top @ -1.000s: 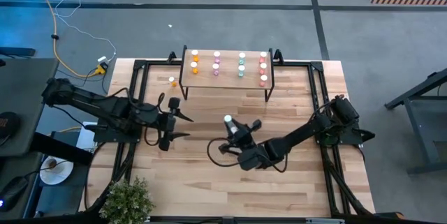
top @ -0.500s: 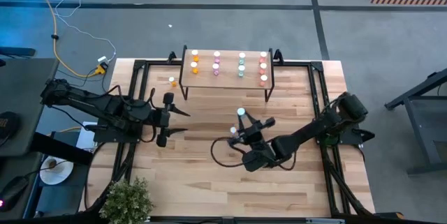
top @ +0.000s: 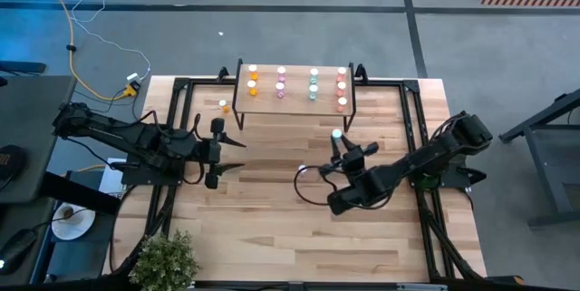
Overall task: Pick and place medicine bottles onto shelf by color
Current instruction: Put the green pill bottle on the shelf aligned with the other green pill bottles
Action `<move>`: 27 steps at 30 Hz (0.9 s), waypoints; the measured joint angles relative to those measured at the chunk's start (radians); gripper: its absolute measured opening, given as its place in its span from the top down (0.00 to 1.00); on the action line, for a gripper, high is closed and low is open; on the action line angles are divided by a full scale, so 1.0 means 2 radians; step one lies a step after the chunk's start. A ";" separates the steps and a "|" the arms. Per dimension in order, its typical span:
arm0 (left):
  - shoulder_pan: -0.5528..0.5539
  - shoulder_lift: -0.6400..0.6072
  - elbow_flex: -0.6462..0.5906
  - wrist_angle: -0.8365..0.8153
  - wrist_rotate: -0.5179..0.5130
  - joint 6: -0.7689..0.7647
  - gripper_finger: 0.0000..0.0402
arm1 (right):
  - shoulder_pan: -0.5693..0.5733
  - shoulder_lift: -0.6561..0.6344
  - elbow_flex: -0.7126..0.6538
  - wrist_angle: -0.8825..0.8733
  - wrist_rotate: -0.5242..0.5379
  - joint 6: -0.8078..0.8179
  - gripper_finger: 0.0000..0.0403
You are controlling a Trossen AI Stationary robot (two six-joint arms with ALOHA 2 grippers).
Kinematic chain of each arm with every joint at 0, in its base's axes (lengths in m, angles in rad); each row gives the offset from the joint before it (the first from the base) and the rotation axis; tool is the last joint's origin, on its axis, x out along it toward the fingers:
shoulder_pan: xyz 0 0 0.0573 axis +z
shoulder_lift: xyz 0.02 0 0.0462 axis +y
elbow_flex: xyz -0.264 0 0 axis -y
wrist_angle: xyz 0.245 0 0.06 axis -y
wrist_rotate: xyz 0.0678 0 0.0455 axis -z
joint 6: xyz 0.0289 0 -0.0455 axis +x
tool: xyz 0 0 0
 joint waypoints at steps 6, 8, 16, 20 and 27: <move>0.000 0.000 0.000 0.000 -0.013 0.004 0.44 | -0.019 0.000 -0.043 0.049 0.000 0.038 0.77; 0.000 0.000 0.000 0.000 -0.022 0.004 0.44 | -0.029 0.000 -0.057 0.081 0.000 0.033 0.77; 0.000 0.000 0.000 0.001 -0.084 0.004 0.44 | -0.060 0.000 -0.077 0.178 0.000 -0.036 0.77; 0.000 0.000 0.000 0.001 -0.100 0.004 0.44 | -0.067 0.000 -0.077 0.238 -0.026 -0.103 0.77; 0.000 0.000 0.000 0.001 -0.100 0.004 0.44 | -0.075 0.000 -0.077 0.366 -0.149 -0.272 0.77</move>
